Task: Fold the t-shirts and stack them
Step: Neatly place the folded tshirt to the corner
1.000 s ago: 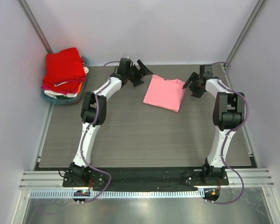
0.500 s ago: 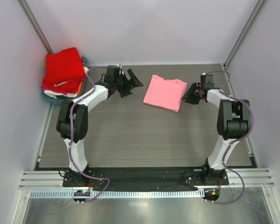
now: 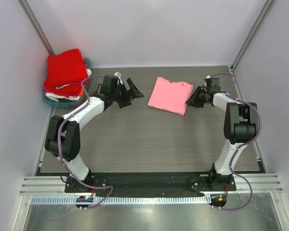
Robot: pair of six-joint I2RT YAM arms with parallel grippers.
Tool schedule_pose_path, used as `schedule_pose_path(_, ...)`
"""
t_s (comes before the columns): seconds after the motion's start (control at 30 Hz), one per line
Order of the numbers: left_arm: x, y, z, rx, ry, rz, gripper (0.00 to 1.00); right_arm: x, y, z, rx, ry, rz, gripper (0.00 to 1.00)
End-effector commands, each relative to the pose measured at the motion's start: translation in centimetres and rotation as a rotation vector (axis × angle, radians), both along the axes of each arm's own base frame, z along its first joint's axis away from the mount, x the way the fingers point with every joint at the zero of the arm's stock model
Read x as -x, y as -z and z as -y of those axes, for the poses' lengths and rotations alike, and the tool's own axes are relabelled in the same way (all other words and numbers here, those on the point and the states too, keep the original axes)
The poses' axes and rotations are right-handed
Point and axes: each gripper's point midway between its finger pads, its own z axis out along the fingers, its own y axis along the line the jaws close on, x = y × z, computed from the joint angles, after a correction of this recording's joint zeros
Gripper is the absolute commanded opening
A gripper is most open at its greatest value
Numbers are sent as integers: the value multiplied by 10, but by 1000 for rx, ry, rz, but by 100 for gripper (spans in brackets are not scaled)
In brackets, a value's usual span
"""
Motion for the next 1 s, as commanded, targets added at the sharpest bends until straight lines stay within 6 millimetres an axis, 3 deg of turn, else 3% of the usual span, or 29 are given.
schedule_pose_path(0.0, 6, -16, 0, -1, 22, 60, 94, -3, 0, -9, -22, -42, 27, 25)
schedule_pose_path(0.23, 12, -18, 0, 0, 34, 60, 93, -2, 6, -12, -29, -49, 13, 16)
schedule_pose_path(0.33, 14, -19, 0, 0, 38, 60, 92, -2, 7, -10, -22, -42, 6, 1)
schedule_pose_path(0.4, 16, -21, 1, 4, 43, 64, 92, -3, 8, 0, 24, -13, -10, 1)
schedule_pose_path(0.53, 19, -23, -1, 2, 44, 67, 91, -1, 5, 37, 112, 99, -39, 1)
schedule_pose_path(0.57, 21, -22, -1, 0, 45, 67, 91, 1, 4, 57, 129, 155, -53, 1)
schedule_pose_path(0.6, 22, -22, -2, -1, 44, 67, 91, 2, 4, 59, 135, 162, -61, 1)
schedule_pose_path(0.77, 25, -22, -2, -1, 46, 66, 91, 15, 9, 122, 172, 317, -128, 1)
schedule_pose_path(0.9, 28, -20, -2, 2, 51, 59, 91, 22, -4, 163, 266, 435, -137, 2)
schedule_pose_path(0.93, 30, -20, -2, 0, 53, 57, 91, 27, -7, 182, 333, 507, -152, 30)
schedule_pose_path(0.97, 31, -23, -3, 1, 55, 66, 91, 29, -23, 190, 338, 556, -147, 52)
